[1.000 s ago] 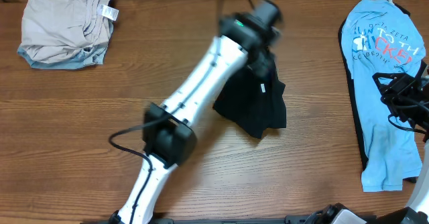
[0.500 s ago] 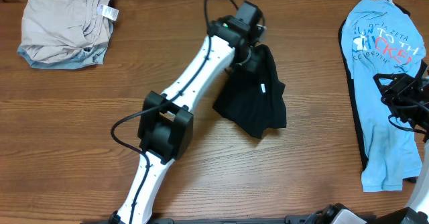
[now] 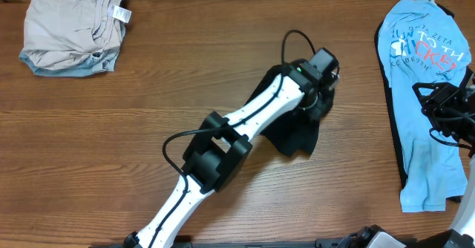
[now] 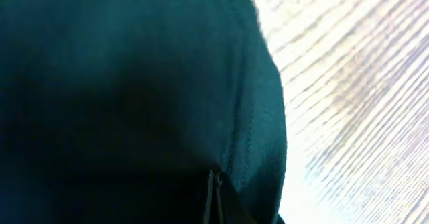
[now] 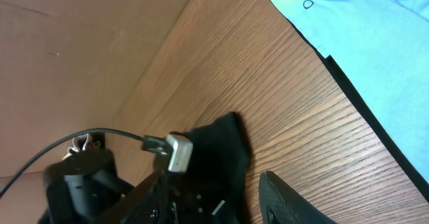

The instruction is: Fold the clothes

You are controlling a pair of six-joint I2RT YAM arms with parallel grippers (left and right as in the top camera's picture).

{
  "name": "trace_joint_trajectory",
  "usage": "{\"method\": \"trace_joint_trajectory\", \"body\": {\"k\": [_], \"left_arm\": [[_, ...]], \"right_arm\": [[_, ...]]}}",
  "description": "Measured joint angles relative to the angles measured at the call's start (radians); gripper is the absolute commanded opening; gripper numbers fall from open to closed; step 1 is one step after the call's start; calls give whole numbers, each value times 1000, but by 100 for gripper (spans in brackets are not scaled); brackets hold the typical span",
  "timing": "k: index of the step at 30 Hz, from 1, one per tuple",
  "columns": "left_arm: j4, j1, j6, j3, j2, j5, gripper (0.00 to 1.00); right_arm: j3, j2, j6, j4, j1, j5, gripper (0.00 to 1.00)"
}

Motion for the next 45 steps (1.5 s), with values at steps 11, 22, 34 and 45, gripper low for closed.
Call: {"method": "trace_joint_trajectory", "body": {"k": [11, 22, 34, 45], "left_arm": [[-471, 90, 8, 390, 3, 15, 15], [-664, 208, 38, 324, -5, -46, 5], [-425, 171, 84, 6, -18, -92, 14], [-415, 358, 86, -51, -48, -314, 73]], "right_arm": [[0, 0, 0, 0, 0, 0, 48], [0, 0, -4, 1, 0, 1, 49], [0, 0, -7, 1, 0, 1, 48], [0, 0, -7, 1, 0, 1, 49]]}}
